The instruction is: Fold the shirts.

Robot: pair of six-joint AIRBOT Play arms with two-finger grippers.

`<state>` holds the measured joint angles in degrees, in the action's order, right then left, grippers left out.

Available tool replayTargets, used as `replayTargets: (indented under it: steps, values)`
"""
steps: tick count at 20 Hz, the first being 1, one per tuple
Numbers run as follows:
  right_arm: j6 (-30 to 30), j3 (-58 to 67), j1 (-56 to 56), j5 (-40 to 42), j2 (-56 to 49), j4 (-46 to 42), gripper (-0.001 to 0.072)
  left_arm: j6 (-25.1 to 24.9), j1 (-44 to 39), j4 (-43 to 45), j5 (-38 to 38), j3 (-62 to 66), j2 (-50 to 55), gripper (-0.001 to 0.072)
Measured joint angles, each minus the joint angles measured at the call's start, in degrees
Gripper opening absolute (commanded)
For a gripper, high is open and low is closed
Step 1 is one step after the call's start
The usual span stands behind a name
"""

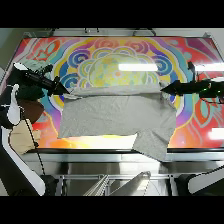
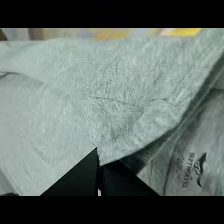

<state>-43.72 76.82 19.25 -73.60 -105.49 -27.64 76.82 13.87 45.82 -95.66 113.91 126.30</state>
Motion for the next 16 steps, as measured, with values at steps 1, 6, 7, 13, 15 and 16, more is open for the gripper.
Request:
replayTargets:
  steps: [1,6,7,13,15,16]
  values:
    - [-0.26,-0.9,0.11,0.42,0.0,-1.18,0.0017,0.76,-0.22,1.81,-0.2,0.04,0.0,0.0022]
    - [-1.75,-2.67,0.28,2.08,-0.13,-4.15,0.0023,2.25,-0.66,6.8,-1.68,0.09,0.04,0.0089]
    - [-2.12,-2.8,0.28,2.16,-0.13,-4.74,0.0159,2.27,-0.68,7.34,-2.21,0.09,0.04,0.0334]
    - [-7.69,-2.05,1.7,-0.2,1.57,-9.75,0.0275,3.87,0.15,8.7,-6.47,0.13,-0.35,0.0701]
    - [-9.53,-1.7,3.61,-2.38,4.61,-11.63,0.0252,5.18,1.27,8.7,-6.8,-0.09,-1.57,0.0695]
    - [-10.64,-1.86,4.72,-3.39,6.64,-12.94,0.0252,5.6,1.95,8.66,-6.8,-0.9,-2.71,0.0695]
